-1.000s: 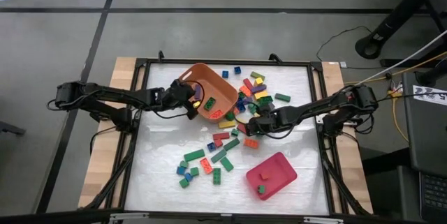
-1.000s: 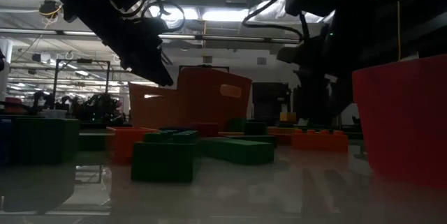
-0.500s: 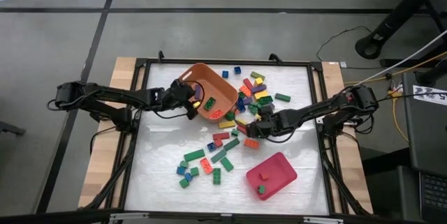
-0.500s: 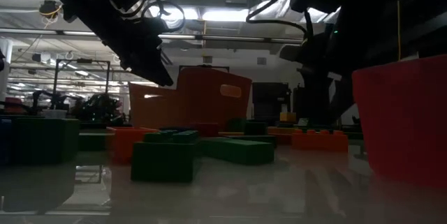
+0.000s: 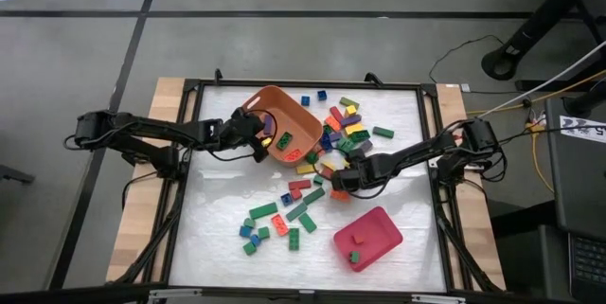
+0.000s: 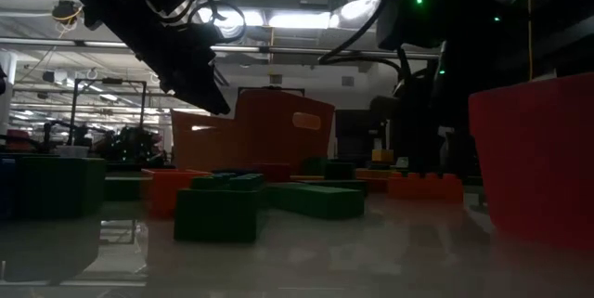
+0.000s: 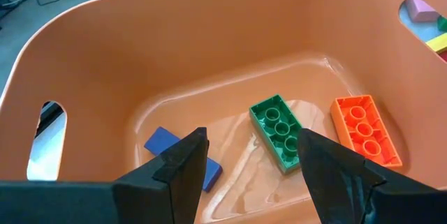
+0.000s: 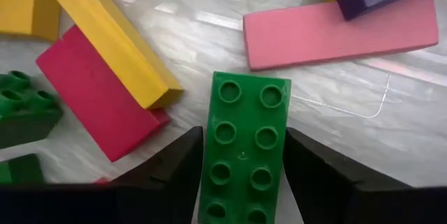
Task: Sort blocks by size
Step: Put the large green game piece into the orange bin
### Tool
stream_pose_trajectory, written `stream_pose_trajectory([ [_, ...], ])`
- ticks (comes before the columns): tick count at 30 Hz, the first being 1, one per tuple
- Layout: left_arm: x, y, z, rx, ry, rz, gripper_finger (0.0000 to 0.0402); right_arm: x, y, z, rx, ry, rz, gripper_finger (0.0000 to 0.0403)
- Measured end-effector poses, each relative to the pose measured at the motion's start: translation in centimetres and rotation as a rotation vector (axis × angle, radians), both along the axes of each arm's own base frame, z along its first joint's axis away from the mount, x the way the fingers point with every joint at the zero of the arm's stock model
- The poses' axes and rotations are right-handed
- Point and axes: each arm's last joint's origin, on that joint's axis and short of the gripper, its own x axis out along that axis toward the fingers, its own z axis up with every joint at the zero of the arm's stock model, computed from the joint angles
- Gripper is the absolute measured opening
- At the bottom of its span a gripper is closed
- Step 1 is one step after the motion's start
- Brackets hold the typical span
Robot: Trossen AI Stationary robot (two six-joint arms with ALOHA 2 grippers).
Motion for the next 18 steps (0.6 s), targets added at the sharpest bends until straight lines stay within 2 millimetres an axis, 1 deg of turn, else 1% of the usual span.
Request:
stream_pose_trajectory([
  [4, 0.0, 0.0, 0.0, 0.000, 0.001, 0.000, 0.0208, 0.0, 0.0, 0.0, -0.003, 0.001, 0.003, 0.0185],
  [9, 0.0, 0.0, 0.0, 0.008, 0.006, -0.007, 0.0208, 0.0, 0.0, 0.0, -0.010, 0.008, 0.030, 0.0139],
  [14, 0.0, 0.0, 0.0, 0.008, 0.007, -0.007, 0.0208, 0.5, 0.1, 0.6, -0.023, 0.025, 0.103, 0.0139],
  [18, 0.0, 0.0, 0.0, 0.007, 0.005, -0.006, 0.0208, 1.1, 0.2, 2.5, -0.044, 0.056, 0.176, 0.0145],
])
